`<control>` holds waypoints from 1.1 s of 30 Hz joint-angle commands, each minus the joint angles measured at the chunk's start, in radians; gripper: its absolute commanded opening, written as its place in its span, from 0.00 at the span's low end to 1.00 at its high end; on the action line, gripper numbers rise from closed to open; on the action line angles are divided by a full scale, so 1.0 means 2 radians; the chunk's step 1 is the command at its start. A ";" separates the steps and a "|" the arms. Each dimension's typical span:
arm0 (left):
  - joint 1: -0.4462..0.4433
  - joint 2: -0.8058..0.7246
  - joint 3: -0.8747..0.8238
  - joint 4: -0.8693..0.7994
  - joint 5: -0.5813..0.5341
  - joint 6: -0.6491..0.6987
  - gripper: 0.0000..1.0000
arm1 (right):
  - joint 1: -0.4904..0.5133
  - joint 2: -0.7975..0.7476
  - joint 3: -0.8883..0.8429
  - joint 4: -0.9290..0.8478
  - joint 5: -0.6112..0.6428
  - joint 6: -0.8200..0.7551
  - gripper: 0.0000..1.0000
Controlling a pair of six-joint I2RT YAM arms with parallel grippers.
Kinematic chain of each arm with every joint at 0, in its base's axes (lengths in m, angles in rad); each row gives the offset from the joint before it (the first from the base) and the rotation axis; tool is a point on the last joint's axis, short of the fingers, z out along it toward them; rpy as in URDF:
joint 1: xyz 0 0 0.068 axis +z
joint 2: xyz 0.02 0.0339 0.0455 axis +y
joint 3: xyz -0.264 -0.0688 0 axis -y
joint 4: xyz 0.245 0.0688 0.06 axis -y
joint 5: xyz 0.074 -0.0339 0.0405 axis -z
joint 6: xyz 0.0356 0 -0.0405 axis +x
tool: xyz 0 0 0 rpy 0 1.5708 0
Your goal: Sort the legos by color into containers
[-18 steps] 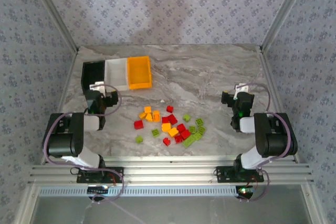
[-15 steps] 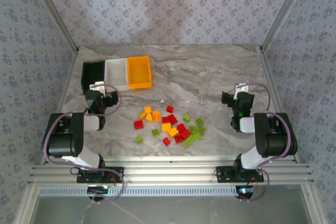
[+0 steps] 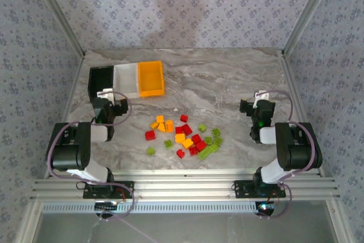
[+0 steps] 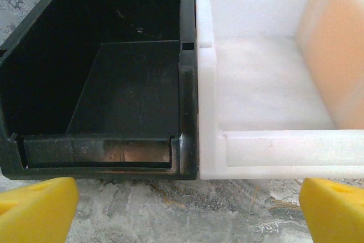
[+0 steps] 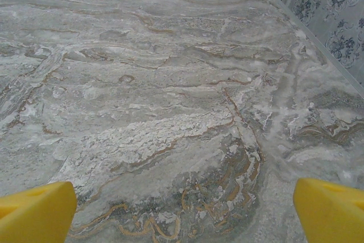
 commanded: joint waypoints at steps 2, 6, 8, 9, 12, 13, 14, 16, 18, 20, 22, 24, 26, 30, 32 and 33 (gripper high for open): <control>0.001 -0.002 0.002 0.010 0.006 -0.003 0.99 | 0.001 -0.004 0.006 0.000 -0.002 0.004 1.00; 0.001 -0.002 0.002 0.010 0.006 -0.003 1.00 | 0.000 -0.004 0.007 0.000 -0.002 0.004 1.00; 0.001 -0.002 0.002 0.010 0.006 -0.003 0.99 | 0.000 -0.004 0.006 0.000 -0.002 0.004 1.00; 0.001 -0.002 0.002 0.010 0.006 -0.003 0.99 | 0.001 -0.004 0.006 0.000 -0.002 0.005 1.00; 0.001 -0.002 0.002 0.010 0.005 -0.003 0.99 | 0.000 -0.004 0.006 0.000 -0.002 0.004 1.00; 0.001 -0.002 0.002 0.010 0.006 -0.003 1.00 | 0.000 -0.004 0.006 0.000 -0.002 0.004 1.00; 0.001 -0.002 0.002 0.010 0.006 -0.003 1.00 | 0.000 -0.004 0.006 0.000 -0.002 0.004 1.00; 0.001 -0.002 0.002 0.010 0.006 -0.003 0.99 | -0.002 -0.004 0.006 0.000 -0.005 0.005 1.00; 0.001 -0.002 0.002 0.009 0.006 -0.003 0.99 | -0.003 -0.004 0.006 -0.001 -0.006 0.005 1.00; 0.001 -0.002 0.002 0.009 0.007 -0.003 0.99 | -0.004 -0.004 0.007 -0.002 -0.007 0.006 1.00; 0.001 -0.003 0.001 0.012 0.006 -0.003 0.99 | -0.005 -0.006 0.006 0.000 -0.013 0.005 1.00; 0.000 -0.024 0.012 -0.026 0.001 -0.003 1.00 | 0.000 -0.025 0.020 -0.040 -0.009 0.002 1.00; -0.002 -0.052 0.039 -0.100 -0.019 -0.011 1.00 | 0.006 -0.051 0.052 -0.120 0.013 0.004 1.00; -0.003 -0.101 0.057 -0.161 -0.041 -0.021 0.99 | 0.017 -0.070 0.101 -0.239 0.048 0.046 1.00; -0.005 -0.136 0.052 -0.161 -0.043 -0.034 0.99 | 0.031 -0.083 0.109 -0.265 0.070 0.063 1.00; -0.005 -0.155 0.051 -0.161 -0.044 -0.044 0.99 | 0.040 -0.091 0.113 -0.277 0.088 0.074 1.00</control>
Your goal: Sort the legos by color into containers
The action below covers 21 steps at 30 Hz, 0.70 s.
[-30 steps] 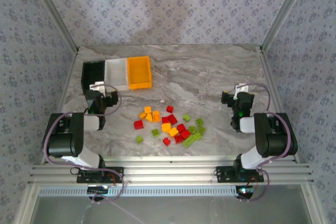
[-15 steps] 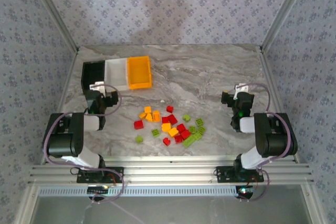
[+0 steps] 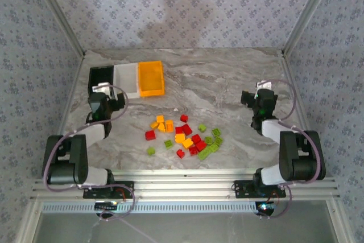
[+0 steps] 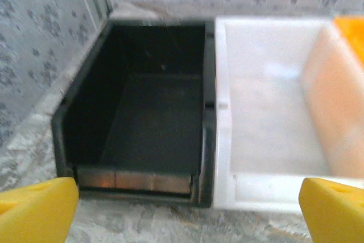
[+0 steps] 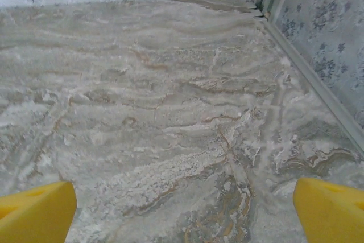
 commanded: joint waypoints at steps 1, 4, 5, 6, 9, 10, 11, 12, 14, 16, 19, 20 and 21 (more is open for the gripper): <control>-0.004 -0.059 0.009 -0.029 -0.024 -0.037 0.99 | 0.028 -0.027 0.018 -0.098 0.065 0.038 1.00; -0.003 -0.100 0.022 -0.036 -0.038 -0.094 1.00 | 0.077 -0.032 0.064 -0.167 0.196 0.079 1.00; -0.002 -0.108 0.027 -0.040 -0.041 -0.120 0.99 | 0.085 -0.029 0.088 -0.210 0.223 0.112 1.00; -0.002 -0.114 0.035 -0.053 -0.055 -0.161 0.99 | 0.089 -0.026 0.111 -0.250 0.229 0.154 1.00; 0.008 -0.137 0.075 -0.194 -0.081 -0.331 0.99 | 0.068 -0.023 0.176 -0.422 0.162 0.347 1.00; 0.010 -0.142 0.091 -0.264 -0.104 -0.398 1.00 | 0.049 -0.021 0.174 -0.408 0.089 0.332 1.00; 0.015 -0.145 0.094 -0.283 -0.103 -0.416 1.00 | 0.035 -0.017 0.165 -0.369 0.041 0.314 1.00; 0.018 -0.149 0.089 -0.277 -0.085 -0.418 1.00 | 0.034 -0.017 0.156 -0.351 0.027 0.317 1.00; 0.019 -0.162 0.076 -0.253 -0.033 -0.407 1.00 | 0.052 -0.024 0.140 -0.307 -0.009 0.287 1.00; 0.019 -0.169 0.083 -0.259 0.013 -0.402 1.00 | 0.090 -0.021 0.154 -0.309 -0.012 0.239 1.00; 0.010 -0.165 0.119 -0.326 0.051 -0.398 0.99 | 0.138 0.019 0.199 -0.332 -0.042 0.223 1.00; 0.004 -0.164 0.128 -0.344 0.060 -0.398 1.00 | 0.152 0.035 0.210 -0.332 -0.054 0.226 1.00; 0.000 -0.164 0.131 -0.351 0.071 -0.397 0.99 | 0.165 0.050 0.221 -0.325 -0.063 0.228 1.00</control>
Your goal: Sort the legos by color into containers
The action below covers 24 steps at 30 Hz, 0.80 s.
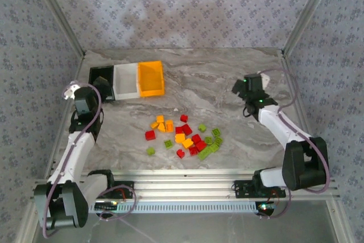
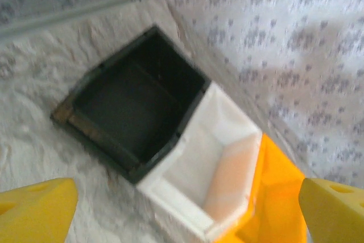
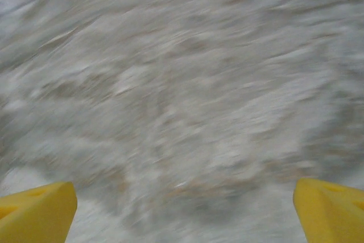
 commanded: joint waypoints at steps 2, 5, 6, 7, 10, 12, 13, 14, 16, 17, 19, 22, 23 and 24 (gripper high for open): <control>-0.023 -0.010 0.032 -0.071 0.073 -0.023 0.99 | 0.057 0.074 0.074 -0.004 -0.071 -0.013 0.98; -0.048 -0.030 0.014 -0.073 0.081 -0.025 0.99 | 0.096 0.145 0.146 -0.005 -0.092 -0.014 0.94; -0.053 -0.038 0.006 -0.070 0.085 -0.028 0.99 | 0.105 0.164 0.168 -0.001 -0.100 -0.013 0.93; -0.059 -0.048 -0.003 -0.066 0.088 -0.031 0.99 | 0.116 0.185 0.189 0.006 -0.106 -0.012 0.93; -0.068 -0.074 -0.023 -0.068 0.097 -0.038 1.00 | 0.141 0.241 0.242 0.036 -0.131 -0.012 0.92; -0.071 -0.091 -0.035 -0.071 0.104 -0.044 0.99 | 0.153 0.274 0.277 0.049 -0.139 -0.013 0.91; -0.073 -0.101 -0.043 -0.070 0.108 -0.046 0.99 | 0.158 0.293 0.301 0.052 -0.145 -0.014 0.91; -0.076 -0.109 -0.051 -0.066 0.110 -0.050 0.99 | 0.163 0.312 0.324 0.052 -0.150 -0.013 0.90; -0.080 -0.124 -0.067 -0.058 0.114 -0.054 0.99 | 0.172 0.350 0.370 0.046 -0.149 -0.010 0.88; -0.082 -0.130 -0.073 -0.055 0.115 -0.055 0.99 | 0.176 0.371 0.396 0.035 -0.141 -0.008 0.87; -0.083 -0.139 -0.080 -0.057 0.119 -0.057 0.99 | 0.180 0.411 0.453 0.006 -0.127 -0.006 0.84; -0.084 -0.146 -0.084 -0.058 0.126 -0.058 1.00 | 0.182 0.459 0.520 -0.031 -0.105 0.004 0.79; -0.085 -0.148 -0.083 -0.059 0.129 -0.058 0.99 | 0.180 0.471 0.534 -0.039 -0.094 0.009 0.77; -0.085 -0.149 -0.084 -0.058 0.130 -0.057 0.99 | 0.181 0.479 0.543 -0.042 -0.086 0.011 0.75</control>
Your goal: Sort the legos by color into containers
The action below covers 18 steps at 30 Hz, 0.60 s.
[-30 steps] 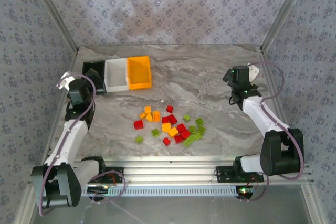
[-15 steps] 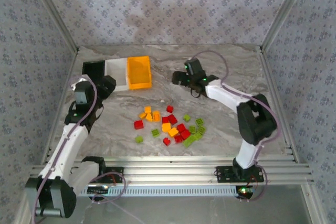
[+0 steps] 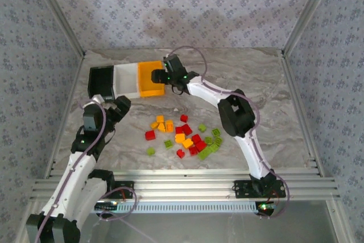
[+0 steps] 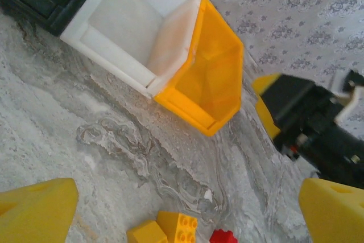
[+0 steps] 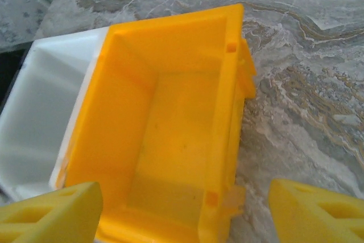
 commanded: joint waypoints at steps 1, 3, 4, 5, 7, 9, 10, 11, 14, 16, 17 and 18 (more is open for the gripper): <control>-0.004 -0.012 0.001 0.003 0.015 -0.005 1.00 | -0.003 0.035 0.043 -0.053 0.041 0.014 0.73; -0.004 -0.013 -0.001 0.006 0.018 -0.006 0.99 | -0.004 0.054 0.066 -0.069 0.049 0.016 0.70; -0.004 -0.014 -0.001 0.007 0.020 -0.006 0.99 | -0.005 0.065 0.080 -0.077 0.047 0.017 0.68; -0.005 -0.015 -0.002 0.008 0.020 -0.006 0.99 | -0.006 0.075 0.092 -0.082 0.042 0.016 0.66; -0.005 -0.016 -0.003 0.010 0.021 -0.006 0.99 | -0.006 0.089 0.104 -0.085 0.033 0.017 0.61; -0.005 -0.018 -0.004 0.010 0.020 -0.006 1.00 | -0.006 0.096 0.110 -0.088 0.031 0.016 0.55; -0.006 -0.018 -0.004 0.012 0.020 -0.005 1.00 | -0.005 0.097 0.109 -0.090 0.032 0.016 0.51; -0.005 -0.019 -0.004 0.014 0.018 -0.003 0.99 | -0.006 0.097 0.108 -0.094 0.037 0.015 0.46; -0.006 -0.017 -0.001 0.011 0.015 0.001 0.99 | -0.006 0.085 0.094 -0.103 0.055 0.012 0.35; -0.007 -0.017 0.001 0.009 0.013 0.002 0.99 | -0.006 0.066 0.073 -0.104 0.070 0.006 0.26; -0.006 -0.017 0.001 0.009 0.011 0.002 0.99 | -0.007 0.054 0.056 -0.102 0.074 0.003 0.23; -0.006 -0.017 0.000 0.010 0.010 0.001 0.99 | -0.007 0.043 0.042 -0.100 0.075 0.000 0.20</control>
